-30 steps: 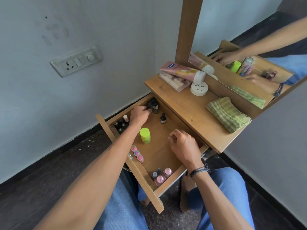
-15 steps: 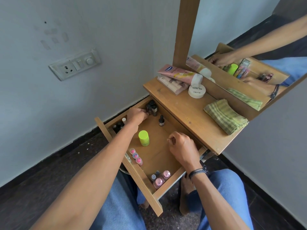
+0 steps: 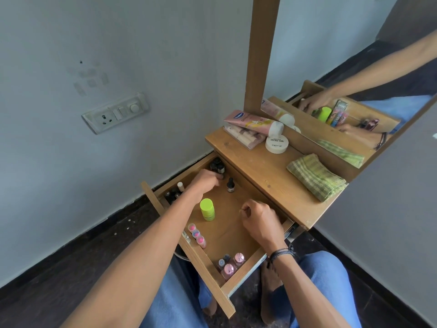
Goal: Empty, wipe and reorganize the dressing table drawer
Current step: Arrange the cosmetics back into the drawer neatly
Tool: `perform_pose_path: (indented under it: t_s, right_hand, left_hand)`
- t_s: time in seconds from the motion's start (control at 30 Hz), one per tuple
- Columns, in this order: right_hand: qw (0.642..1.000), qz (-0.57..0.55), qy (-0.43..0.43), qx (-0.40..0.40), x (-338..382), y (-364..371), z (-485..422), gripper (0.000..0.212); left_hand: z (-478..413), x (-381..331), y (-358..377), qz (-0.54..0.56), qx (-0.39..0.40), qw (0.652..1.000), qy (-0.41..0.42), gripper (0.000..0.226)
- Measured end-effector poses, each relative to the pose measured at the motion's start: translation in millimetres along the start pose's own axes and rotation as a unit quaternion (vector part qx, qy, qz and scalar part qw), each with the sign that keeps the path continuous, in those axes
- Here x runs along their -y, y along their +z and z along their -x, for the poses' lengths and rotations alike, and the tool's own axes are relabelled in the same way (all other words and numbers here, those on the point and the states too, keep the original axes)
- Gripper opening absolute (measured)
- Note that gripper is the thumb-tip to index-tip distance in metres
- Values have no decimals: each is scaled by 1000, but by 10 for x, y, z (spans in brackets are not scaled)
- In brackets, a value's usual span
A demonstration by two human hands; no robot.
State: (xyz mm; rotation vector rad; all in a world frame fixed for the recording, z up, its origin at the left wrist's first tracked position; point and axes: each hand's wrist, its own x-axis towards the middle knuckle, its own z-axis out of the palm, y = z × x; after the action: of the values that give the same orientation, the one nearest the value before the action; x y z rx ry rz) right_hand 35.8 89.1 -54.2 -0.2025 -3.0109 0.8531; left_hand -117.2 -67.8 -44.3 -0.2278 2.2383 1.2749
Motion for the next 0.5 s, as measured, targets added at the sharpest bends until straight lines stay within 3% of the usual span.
perform_pose_path:
  t_s: [0.5]
  right_hand:
    - [1000,0,12,13,-29,34,-48,10]
  left_hand:
    - [-89,47,-44,-49,12,998,27,48]
